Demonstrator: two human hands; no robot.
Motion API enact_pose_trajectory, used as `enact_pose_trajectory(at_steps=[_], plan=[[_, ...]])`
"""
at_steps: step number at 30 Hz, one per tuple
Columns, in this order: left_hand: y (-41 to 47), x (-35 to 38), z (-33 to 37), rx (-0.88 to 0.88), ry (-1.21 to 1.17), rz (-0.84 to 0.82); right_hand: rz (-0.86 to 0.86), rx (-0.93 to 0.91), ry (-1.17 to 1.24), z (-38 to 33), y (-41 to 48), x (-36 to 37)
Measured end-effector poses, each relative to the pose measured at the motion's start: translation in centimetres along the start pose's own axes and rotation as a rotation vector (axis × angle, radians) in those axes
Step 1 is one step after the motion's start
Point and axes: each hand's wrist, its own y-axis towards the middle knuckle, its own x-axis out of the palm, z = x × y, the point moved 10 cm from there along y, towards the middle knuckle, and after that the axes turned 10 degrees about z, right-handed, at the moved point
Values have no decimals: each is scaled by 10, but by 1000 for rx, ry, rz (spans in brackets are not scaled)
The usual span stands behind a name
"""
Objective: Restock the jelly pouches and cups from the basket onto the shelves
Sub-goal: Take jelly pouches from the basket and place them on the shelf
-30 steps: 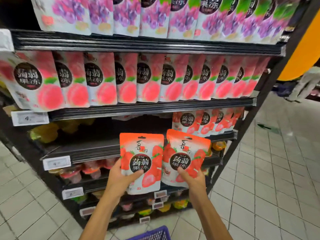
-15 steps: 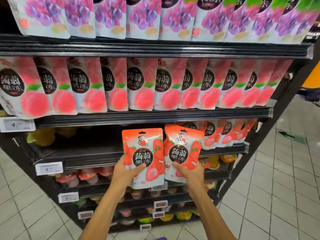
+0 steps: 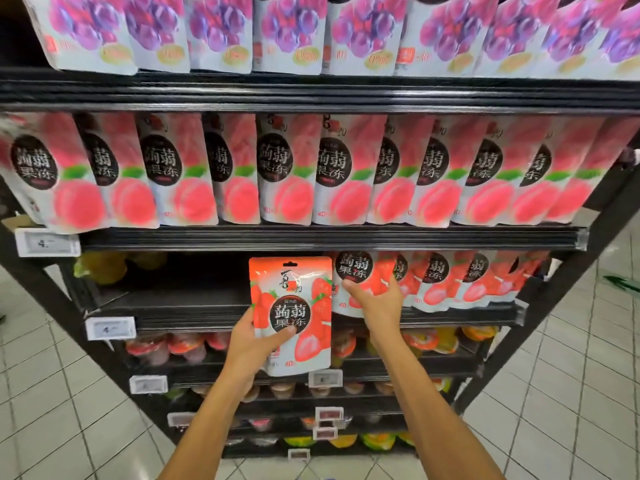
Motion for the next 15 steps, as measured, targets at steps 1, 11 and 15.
enact_pose_trajectory(at_steps=[1,11,15], plan=[[0,1,0,0,-4,1,10,2,-14,1,2,2],[5,-2,3,10,13,29,-36,-171,-191,8,-6,11],[6,-2,3,17,23,46,-63,-258,-252,12,-17,6]])
